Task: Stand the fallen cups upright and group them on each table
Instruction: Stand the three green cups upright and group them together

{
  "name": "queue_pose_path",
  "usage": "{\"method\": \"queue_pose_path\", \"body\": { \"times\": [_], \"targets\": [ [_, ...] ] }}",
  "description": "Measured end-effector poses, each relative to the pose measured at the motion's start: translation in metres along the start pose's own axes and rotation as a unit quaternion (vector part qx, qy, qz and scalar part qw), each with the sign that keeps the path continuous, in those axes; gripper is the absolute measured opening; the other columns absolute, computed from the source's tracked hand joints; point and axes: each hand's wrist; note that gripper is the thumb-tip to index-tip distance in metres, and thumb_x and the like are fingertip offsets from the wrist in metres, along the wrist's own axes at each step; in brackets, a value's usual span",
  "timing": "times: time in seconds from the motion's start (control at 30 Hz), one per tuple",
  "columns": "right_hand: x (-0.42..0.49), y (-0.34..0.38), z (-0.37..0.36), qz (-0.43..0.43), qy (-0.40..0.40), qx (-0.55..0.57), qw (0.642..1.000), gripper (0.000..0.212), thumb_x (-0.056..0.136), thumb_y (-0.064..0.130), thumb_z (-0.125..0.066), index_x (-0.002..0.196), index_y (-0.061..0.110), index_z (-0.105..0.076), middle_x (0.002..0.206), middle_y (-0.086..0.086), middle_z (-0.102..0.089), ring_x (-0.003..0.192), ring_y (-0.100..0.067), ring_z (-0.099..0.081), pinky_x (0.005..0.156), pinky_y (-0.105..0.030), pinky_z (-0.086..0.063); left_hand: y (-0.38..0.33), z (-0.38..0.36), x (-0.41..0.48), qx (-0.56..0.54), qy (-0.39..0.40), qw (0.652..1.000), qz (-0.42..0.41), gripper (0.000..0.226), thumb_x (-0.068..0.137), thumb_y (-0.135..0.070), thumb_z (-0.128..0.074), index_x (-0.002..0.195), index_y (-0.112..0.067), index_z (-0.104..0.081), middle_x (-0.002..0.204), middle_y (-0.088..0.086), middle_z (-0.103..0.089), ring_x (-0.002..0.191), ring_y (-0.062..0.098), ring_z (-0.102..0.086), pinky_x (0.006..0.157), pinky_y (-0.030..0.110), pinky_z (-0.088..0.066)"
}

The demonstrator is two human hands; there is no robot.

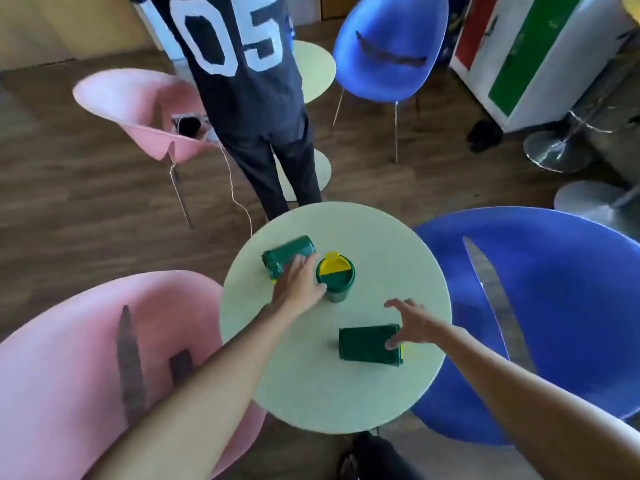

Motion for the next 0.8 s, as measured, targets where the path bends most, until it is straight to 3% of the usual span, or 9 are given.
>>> {"method": "queue_pose_path", "body": {
  "times": [0.17, 0.33, 0.5, 0.63, 0.73, 0.8],
  "targets": [
    [0.023, -0.011, -0.018, -0.010, 0.084, 0.015, 0.996, 0.106, 0.066, 0.034, -0.090, 0.152, 0.027, -0.029, 0.146, -0.010, -0.038, 0.132, -0.031, -0.040, 0.108, -0.042, -0.041, -0.004, -0.019, 0.029, 0.003, 0.000, 0.999, -0.050, 0.072, 0.082, -0.024, -0.073, 0.145, -0.029, -0.039, 0.149, 0.007, -0.036, 0.133, 0.030, -0.041, 0.100, 0.039, -0.046],
    [0.025, -0.019, -0.038, -0.017, 0.073, 0.061, 0.995, 0.099, 0.063, 0.025, -0.089, 0.145, 0.027, -0.035, 0.134, -0.008, -0.046, 0.121, -0.028, -0.045, 0.096, -0.038, -0.049, 0.002, -0.036, 0.048, -0.015, 0.050, 0.997, -0.060, 0.071, 0.088, -0.031, -0.068, 0.151, -0.029, -0.035, 0.156, 0.006, -0.033, 0.139, 0.031, -0.036, 0.110, 0.041, -0.041],
    [0.006, -0.017, -0.054, -0.048, 0.021, 0.155, 0.987, 0.096, 0.061, 0.024, -0.088, 0.140, 0.023, -0.036, 0.129, -0.007, -0.048, 0.111, -0.025, -0.053, 0.092, -0.036, -0.052, 0.006, -0.035, 0.066, -0.061, 0.053, 0.992, -0.094, 0.052, 0.094, -0.019, -0.060, 0.144, -0.022, -0.046, 0.138, 0.010, -0.050, 0.124, 0.028, -0.052, 0.101, 0.034, -0.043],
    [-0.019, 0.008, -0.067, -0.087, -0.090, 0.252, 0.960, 0.085, 0.065, 0.036, -0.086, 0.135, 0.023, -0.040, 0.122, -0.009, -0.046, 0.108, -0.025, -0.053, 0.088, -0.034, -0.055, 0.008, -0.031, 0.073, -0.074, 0.073, 0.989, -0.103, 0.045, 0.091, -0.017, -0.062, 0.135, -0.022, -0.053, 0.127, 0.011, -0.054, 0.112, 0.029, -0.057, 0.093, 0.034, -0.047],
    [-0.028, 0.036, -0.072, -0.118, -0.167, 0.254, 0.946, 0.087, 0.065, 0.048, -0.083, 0.136, 0.028, -0.039, 0.122, -0.007, -0.046, 0.113, -0.028, -0.049, 0.095, -0.041, -0.051, 0.011, -0.027, 0.078, -0.076, 0.095, 0.986, -0.116, 0.044, 0.089, -0.016, -0.063, 0.132, -0.023, -0.055, 0.125, 0.012, -0.056, 0.109, 0.032, -0.058, 0.091, 0.035, -0.049],
    [-0.028, 0.057, -0.072, -0.139, -0.205, 0.232, 0.941, 0.089, 0.065, 0.055, -0.081, 0.139, 0.028, -0.039, 0.125, -0.007, -0.048, 0.117, -0.029, -0.045, 0.096, -0.039, -0.045, 0.011, -0.025, 0.084, -0.077, 0.123, 0.983, -0.116, 0.045, 0.088, -0.016, -0.065, 0.131, -0.022, -0.056, 0.127, 0.012, -0.057, 0.111, 0.031, -0.057, 0.092, 0.034, -0.047]
  ]
}}
Point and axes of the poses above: each hand's wrist, its own x-axis towards the middle knuckle, its own z-axis out of the back of the hand, y = z × x
